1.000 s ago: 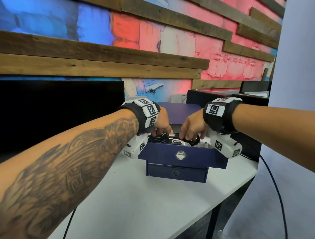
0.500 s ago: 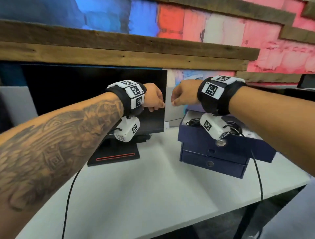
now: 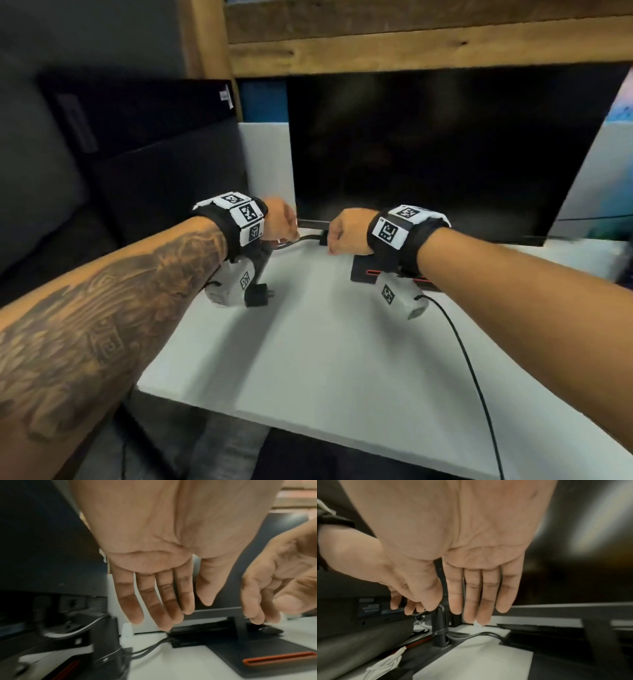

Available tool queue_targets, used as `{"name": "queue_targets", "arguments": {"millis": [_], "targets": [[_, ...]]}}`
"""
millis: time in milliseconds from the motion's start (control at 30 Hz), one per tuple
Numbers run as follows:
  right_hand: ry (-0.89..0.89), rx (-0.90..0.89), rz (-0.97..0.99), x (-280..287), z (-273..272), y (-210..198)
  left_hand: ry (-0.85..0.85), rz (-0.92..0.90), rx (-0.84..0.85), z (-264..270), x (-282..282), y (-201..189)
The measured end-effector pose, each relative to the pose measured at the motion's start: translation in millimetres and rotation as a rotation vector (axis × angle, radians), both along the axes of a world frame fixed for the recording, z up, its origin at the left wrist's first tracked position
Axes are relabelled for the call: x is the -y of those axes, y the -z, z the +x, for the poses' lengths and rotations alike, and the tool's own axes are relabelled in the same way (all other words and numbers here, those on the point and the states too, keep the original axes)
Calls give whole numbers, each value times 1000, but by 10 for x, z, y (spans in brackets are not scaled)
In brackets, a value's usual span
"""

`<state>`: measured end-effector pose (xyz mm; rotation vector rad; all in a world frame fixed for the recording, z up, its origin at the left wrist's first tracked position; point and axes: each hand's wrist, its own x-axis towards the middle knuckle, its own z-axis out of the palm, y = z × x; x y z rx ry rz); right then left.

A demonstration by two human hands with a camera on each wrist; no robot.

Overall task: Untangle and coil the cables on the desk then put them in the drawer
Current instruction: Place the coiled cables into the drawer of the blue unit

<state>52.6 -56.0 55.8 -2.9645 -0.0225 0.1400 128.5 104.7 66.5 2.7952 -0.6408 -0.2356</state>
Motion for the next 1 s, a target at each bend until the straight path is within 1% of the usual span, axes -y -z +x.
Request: {"name": "queue_targets", "arguments": {"millis": [133, 233, 333, 400, 500, 600, 700, 733, 800, 867, 1000], "targets": [[-86, -68, 1, -422, 392, 352, -85, 180, -29, 259, -436, 285], [-117, -111, 3, -689, 629, 652, -157, 257, -28, 395, -628, 629], [-103, -118, 93, -906, 792, 902, -317, 240, -28, 508, -796, 975], [-101, -148, 132, -1000, 884, 1029, -369, 230, -36, 591, -865, 1141], [-114, -185, 127, -1092, 969, 1208, -416, 197, -70, 594, -881, 1248], [-131, -171, 141, -1103, 1024, 1325, -450, 169, -36, 630, -900, 1292], [-149, -152, 162, -1018, 989, 1318, -413, 142, -67, 636, -900, 1231], [-162, -131, 164, -970, 959, 1287, -383, 100, -73, 642, -893, 1212], [-183, -91, 168, -857, 866, 1181, -338, -51, -98, 632, -850, 1164], [-191, -39, 171, -721, 730, 1042, -278, -178, -87, 594, -770, 1094], [-164, 92, 143, -355, 362, 726, -115, -299, -127, 408, -424, 755]]}}
